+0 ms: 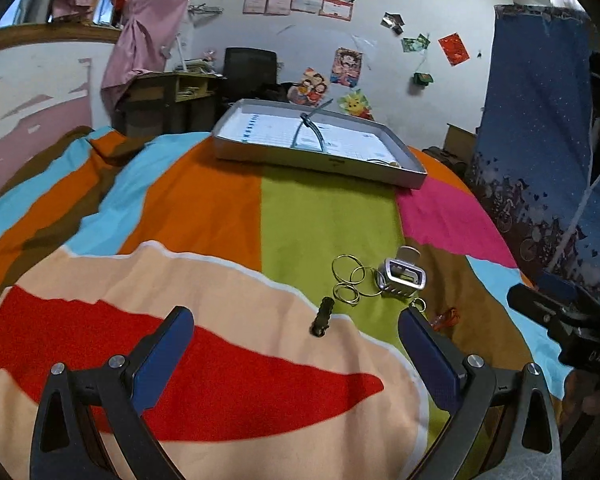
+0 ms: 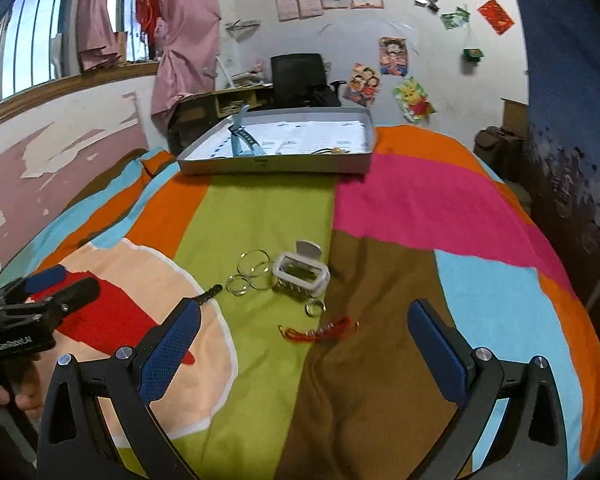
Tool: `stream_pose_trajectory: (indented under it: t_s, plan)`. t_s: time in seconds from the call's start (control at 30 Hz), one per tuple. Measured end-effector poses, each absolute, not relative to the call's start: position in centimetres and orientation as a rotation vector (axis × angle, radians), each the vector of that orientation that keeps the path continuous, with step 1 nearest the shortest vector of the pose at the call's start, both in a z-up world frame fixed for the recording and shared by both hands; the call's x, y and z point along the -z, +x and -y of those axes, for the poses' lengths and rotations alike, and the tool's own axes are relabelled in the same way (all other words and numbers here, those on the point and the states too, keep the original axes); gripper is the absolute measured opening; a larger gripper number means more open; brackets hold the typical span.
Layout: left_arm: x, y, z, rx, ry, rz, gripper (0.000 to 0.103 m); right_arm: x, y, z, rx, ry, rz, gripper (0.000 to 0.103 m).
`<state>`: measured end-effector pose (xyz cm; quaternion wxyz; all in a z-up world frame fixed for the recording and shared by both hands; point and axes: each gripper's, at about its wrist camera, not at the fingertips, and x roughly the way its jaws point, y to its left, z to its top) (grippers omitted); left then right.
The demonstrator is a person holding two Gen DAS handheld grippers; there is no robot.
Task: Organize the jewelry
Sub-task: 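Grasp the red beaded string with the right tool while the left tool grasps the black cylinder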
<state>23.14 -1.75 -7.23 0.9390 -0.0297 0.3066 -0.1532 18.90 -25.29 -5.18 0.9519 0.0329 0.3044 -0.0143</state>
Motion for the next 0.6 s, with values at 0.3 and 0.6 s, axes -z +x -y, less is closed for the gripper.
stream_pose_trajectory:
  t_s: [0.3, 0.6]
  plan:
    - [9.9, 26.6, 3.7, 0.401, -0.050, -0.696, 0.083, 8.2, 22.2, 27.6, 0.006, 0.232, -0.720, 0.071]
    - [11.7, 28.3, 5.5, 0.506, -0.079, -0.766, 0.051, 13.1, 23.9, 28.3, 0.031, 0.340, -0.844, 0.043]
